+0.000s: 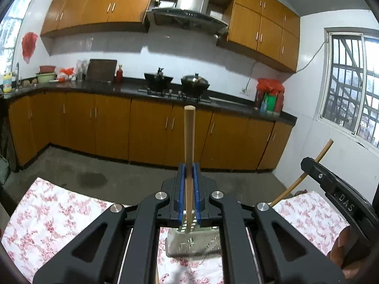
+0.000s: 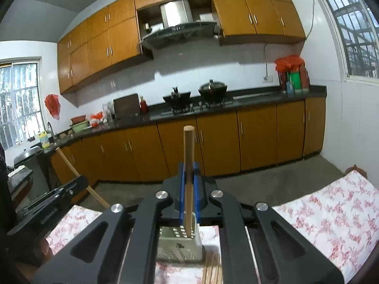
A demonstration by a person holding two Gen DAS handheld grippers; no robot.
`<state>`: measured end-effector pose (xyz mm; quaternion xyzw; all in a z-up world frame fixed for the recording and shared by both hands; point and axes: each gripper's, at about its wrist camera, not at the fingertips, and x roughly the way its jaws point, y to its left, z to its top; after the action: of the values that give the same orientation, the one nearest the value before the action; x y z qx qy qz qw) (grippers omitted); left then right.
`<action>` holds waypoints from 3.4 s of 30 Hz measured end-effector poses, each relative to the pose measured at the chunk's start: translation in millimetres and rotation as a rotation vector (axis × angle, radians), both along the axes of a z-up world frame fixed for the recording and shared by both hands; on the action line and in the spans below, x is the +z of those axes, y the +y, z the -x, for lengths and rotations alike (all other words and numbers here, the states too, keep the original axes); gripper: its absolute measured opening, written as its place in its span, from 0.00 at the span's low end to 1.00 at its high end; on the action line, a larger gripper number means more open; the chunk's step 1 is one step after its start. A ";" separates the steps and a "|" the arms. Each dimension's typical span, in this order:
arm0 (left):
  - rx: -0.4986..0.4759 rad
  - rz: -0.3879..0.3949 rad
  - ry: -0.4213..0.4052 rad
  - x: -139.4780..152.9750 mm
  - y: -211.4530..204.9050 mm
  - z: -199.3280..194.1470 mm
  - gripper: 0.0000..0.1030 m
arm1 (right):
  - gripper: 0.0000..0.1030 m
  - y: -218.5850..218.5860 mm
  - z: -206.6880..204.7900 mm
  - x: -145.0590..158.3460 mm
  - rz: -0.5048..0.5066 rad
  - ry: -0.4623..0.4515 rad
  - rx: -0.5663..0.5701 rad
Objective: Organize utensils
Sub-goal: 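Lower the left tool's chopstick into the green caddy and open while the right tool does likewise, then move both open tools back down toward the chopsticks on the cloth, then close the left tool on a single chopstick while the right tool grasps another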
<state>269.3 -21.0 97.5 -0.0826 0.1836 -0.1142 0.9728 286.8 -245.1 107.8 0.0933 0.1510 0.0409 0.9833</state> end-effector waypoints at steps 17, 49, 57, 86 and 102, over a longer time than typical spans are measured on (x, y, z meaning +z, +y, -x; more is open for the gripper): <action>0.017 0.016 -0.010 20.3 14.9 23.7 0.31 | 0.31 -3.0 39.9 19.0 0.010 -0.045 -0.030; 0.150 -0.127 0.450 -166.3 60.0 97.0 0.35 | 0.20 1.8 104.3 -213.7 0.008 0.583 0.057; 0.107 -0.137 0.475 -177.2 48.4 97.7 0.34 | 0.10 10.8 102.5 -217.2 0.069 0.588 0.067; -0.010 -0.200 0.522 -192.5 17.1 103.0 0.12 | 0.09 -5.7 99.9 -217.5 0.054 0.593 0.003; 0.113 -0.181 0.535 -192.9 58.7 61.1 0.07 | 0.09 -16.6 81.8 -217.1 0.053 0.578 -0.038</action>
<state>208.2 37.7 -95.4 -0.0329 0.4383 -0.0174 0.8981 205.0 -261.8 -109.4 0.0784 0.4241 -0.0098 0.9022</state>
